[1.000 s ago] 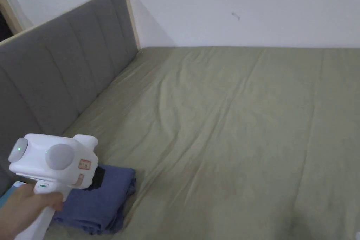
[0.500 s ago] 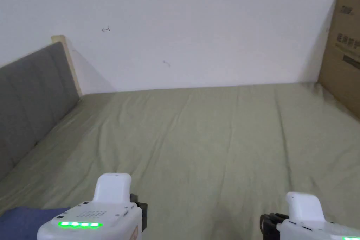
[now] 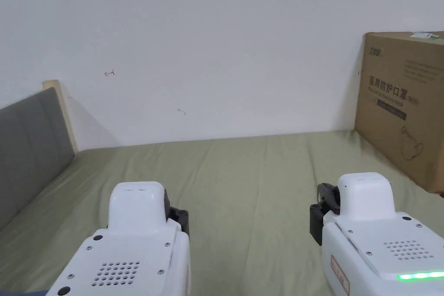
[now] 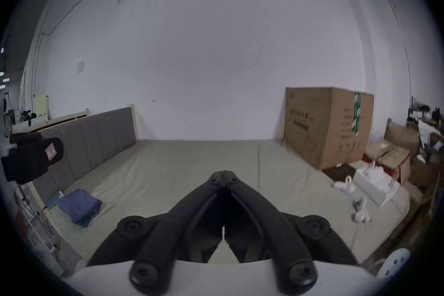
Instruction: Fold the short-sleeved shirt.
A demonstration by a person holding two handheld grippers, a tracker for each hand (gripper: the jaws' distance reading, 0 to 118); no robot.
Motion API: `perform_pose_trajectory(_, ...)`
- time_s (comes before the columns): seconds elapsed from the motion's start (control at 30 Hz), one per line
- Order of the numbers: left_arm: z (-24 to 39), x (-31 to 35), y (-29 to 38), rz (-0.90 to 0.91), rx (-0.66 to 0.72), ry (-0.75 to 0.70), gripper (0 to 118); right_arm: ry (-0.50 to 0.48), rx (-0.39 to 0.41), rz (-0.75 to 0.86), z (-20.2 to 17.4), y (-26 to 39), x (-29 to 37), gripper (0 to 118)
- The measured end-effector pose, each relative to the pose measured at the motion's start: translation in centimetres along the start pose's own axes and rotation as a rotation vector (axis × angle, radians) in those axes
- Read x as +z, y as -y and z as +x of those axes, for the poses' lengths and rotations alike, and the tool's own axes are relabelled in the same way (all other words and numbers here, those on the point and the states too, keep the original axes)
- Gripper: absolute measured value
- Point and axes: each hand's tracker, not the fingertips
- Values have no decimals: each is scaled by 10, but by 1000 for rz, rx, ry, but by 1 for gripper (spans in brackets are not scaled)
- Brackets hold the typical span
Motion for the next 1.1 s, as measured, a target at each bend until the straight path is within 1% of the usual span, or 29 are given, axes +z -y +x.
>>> perform_pose_trajectory(0.03,1,1,0,4,0,2,0,-16,1,23,-2,0,3,0)
perform_pose_trajectory(0.07,5,3,0,9,-7,6,0,-30,-16,29,-3,-1,7,0)
perform_pose_trajectory(0.13,5,5,0,17,-5,11,0,-44,-29,15,-4,-1,9,0)
perform_pose_trajectory(0.23,4,9,-2,28,16,0,0,-7,5,-10,-7,0,8,0)
perform_pose_trajectory(0.3,1,9,-2,33,21,-21,0,5,-6,-16,-5,0,9,0)
perform_pose_trajectory(0.37,-2,8,0,32,19,-36,0,-8,-37,-18,-1,0,10,0)
perform_pose_trajectory(0.43,-4,5,1,19,18,-48,0,-2,-33,-16,-2,0,10,0)
perform_pose_trajectory(0.5,-5,6,3,15,20,-44,0,14,-9,-11,-4,1,10,0)
perform_pose_trajectory(0.57,-6,5,4,20,19,-38,5,10,-12,-7,-5,1,11,0)
perform_pose_trajectory(0.6,-8,6,4,14,23,-21,9,6,-32,-8,-5,1,11,1)
perform_pose_trajectory(0.63,-9,3,4,-2,24,-10,29,-2,-52,-7,-4,1,12,9)
perform_pose_trajectory(0.67,-11,-2,4,-25,28,7,57,-7,-57,-7,-4,1,11,25)
perform_pose_trajectory(0.7,-12,-6,5,-40,20,23,100,-4,-52,-12,-5,2,8,57)
perform_pose_trajectory(0.73,-13,-8,6,-54,8,28,117,11,-37,-25,-6,3,6,87)
perform_pose_trajectory(0.77,-13,-5,7,-29,-2,16,118,31,-19,-32,-7,4,5,107)
perform_pose_trajectory(0.8,-13,-3,7,-9,-14,-2,118,41,-9,-17,-7,6,6,118)
perform_pose_trajectory(0.83,-13,-3,6,-14,-17,-12,118,59,-2,9,-7,7,10,118)
perform_pose_trajectory(0.97,-18,-9,4,-81,41,5,118,52,-10,13,-7,6,10,118)
perform_pose_trajectory(1.07,-19,-13,4,-93,19,-11,118,46,-14,10,-8,6,8,118)
perform_pose_trajectory(1.1,-16,-10,4,-89,-3,-43,118,48,-7,12,-8,6,8,118)
